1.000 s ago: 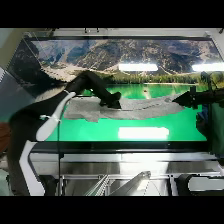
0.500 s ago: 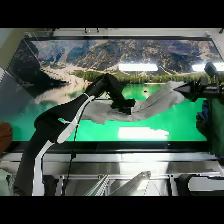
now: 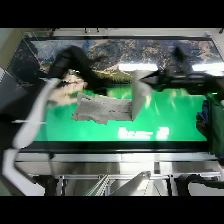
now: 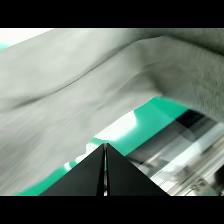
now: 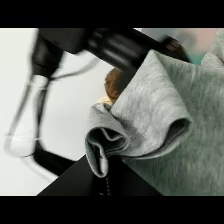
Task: Fold the shirts.
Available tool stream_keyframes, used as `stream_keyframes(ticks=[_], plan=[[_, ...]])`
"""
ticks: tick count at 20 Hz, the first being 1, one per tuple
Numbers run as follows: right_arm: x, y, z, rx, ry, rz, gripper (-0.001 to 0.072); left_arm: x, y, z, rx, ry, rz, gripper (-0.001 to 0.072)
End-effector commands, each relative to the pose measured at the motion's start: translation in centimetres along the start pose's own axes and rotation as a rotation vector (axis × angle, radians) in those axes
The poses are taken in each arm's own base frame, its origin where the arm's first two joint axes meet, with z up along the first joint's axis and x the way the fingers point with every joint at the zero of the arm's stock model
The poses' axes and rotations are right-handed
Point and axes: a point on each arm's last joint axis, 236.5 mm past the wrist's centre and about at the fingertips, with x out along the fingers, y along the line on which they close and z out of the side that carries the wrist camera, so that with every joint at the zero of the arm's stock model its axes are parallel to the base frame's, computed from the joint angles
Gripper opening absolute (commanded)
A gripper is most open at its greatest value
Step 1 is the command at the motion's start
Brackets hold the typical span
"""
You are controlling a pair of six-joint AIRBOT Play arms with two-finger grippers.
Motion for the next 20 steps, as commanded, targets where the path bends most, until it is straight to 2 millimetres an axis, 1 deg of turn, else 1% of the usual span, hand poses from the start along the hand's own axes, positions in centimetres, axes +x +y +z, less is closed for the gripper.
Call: stream_keyframes(ticks=[1,2,3,4,5,6,7,8,9,10,11,12,13,14,15,16,17,18,19,20], plan=[[10.3,-3.6,-1.9,-0.039,-0.025,-0.181,0.0015,-9.6,8.3,-5.4,-0.178,-0.167,0.094,0.0017],[13.0,-5.6,-2.9,-0.048,-0.034,-0.238,0.0015,-11.3,10.3,-7.6,-0.256,-0.219,0.104,0.0018],[15.1,-7.8,-3.9,-0.043,-0.044,-0.292,0.0015,-12.4,11.9,-10.0,-0.326,-0.255,0.112,0.0017],[17.2,-9.9,-4.8,-0.042,-0.062,-0.338,0.0015,-13.1,13.2,-12.2,-0.387,-0.288,0.118,0.0018],[19.0,-11.4,-5.3,-0.046,-0.088,-0.364,0.0016,-13.3,14.2,-13.9,-0.433,-0.316,0.118,0.0018],[20.8,-12.5,-5.6,-0.059,-0.114,-0.373,0.0016,-13.2,14.8,-15.5,-0.478,-0.344,0.109,0.0018],[22.4,-12.5,-5.8,-0.066,-0.121,-0.343,0.0027,-12.9,14.7,-16.5,-0.503,-0.366,0.072,0.0018],[23.8,-11.4,-6.2,-0.072,-0.109,-0.276,0.0236,-12.5,14.0,-17.0,-0.504,-0.388,0.023,0.0018],[24.4,-9.9,-6.4,-0.104,-0.089,-0.214,0.0361,-12.3,13.0,-17.2,-0.497,-0.419,-0.028,0.0018],[24.1,-8.3,-6.1,-0.142,-0.072,-0.171,0.0229,-12.1,12.4,-17.2,-0.498,-0.444,-0.058,0.0018],[23.0,-7.1,-5.4,-0.181,-0.054,-0.150,0.0252,-11.8,11.7,-17.3,-0.495,-0.464,-0.080,0.0018],[21.2,-6.4,-4.6,-0.199,-0.029,-0.159,0.0347,-11.5,11.1,-17.4,-0.487,-0.472,-0.093,0.0018],[18.6,-6.2,-3.6,-0.218,0.007,-0.197,0.0398,-11.0,10.6,-17.7,-0.470,-0.463,-0.092,0.0018],[15.5,-6.6,-2.6,-0.210,0.035,-0.268,0.0394,-10.6,10.0,-17.9,-0.449,-0.453,-0.093,0.0018],[11.9,-7.6,-1.7,-0.204,0.063,-0.364,0.0386,-10.4,9.6,-17.9,-0.433,-0.447,-0.095,0.0018],[7.5,-9.1,-0.9,-0.168,0.078,-0.489,0.0386,-10.1,9.1,-17.8,-0.416,-0.437,-0.098,0.0018],[3.0,-10.8,-0.4,-0.103,0.071,-0.615,0.0420,-9.9,8.7,-17.7,-0.401,-0.433,-0.097,0.0018],[-0.8,-12.3,-0.5,-0.032,0.062,-0.709,0.0578,-9.6,8.3,-17.5,-0.384,-0.425,-0.098,0.0018],[-3.9,-14.0,-1.2,0.043,0.062,-0.775,0.0660,-9.4,7.9,-17.5,-0.370,-0.417,-0.100,0.0018],[-5.6,-15.4,-2.2,0.107,0.072,-0.792,0.0660,-9.2,7.5,-17.5,-0.358,-0.408,-0.102,0.0018]])
